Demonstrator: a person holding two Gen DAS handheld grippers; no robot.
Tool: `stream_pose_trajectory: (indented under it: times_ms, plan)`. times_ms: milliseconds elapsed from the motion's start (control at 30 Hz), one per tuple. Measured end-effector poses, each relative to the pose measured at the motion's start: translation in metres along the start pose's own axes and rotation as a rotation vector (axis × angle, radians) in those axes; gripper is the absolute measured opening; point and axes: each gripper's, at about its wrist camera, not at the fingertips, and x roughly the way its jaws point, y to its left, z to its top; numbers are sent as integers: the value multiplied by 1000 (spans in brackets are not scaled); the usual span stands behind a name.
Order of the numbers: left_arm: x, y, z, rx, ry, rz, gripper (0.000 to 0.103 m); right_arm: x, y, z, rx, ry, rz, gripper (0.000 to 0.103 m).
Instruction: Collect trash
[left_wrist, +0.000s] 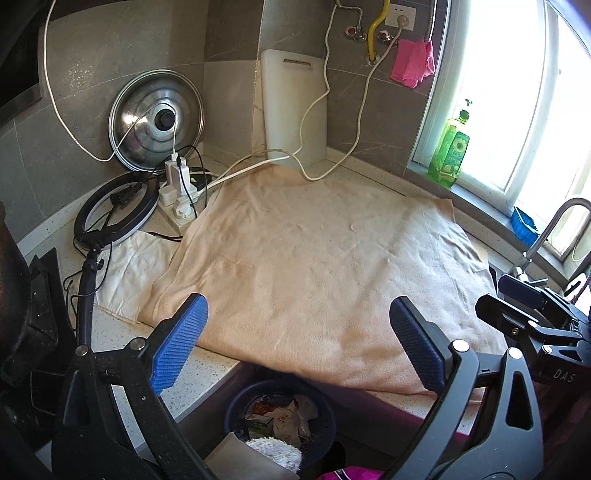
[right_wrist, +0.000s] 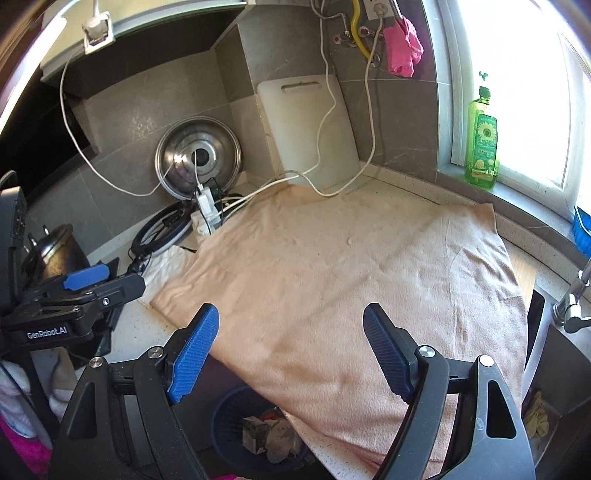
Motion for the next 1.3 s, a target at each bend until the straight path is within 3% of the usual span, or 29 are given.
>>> stream_pose_trajectory:
  times_ms: [467,1300]
  plan:
    - [13,-14,11,-3,9,-4,102,6,-13,12,33,-1,45,81]
    - [17,-13,15,-11,14,-6,102,17,-20,16,64,14,43,81]
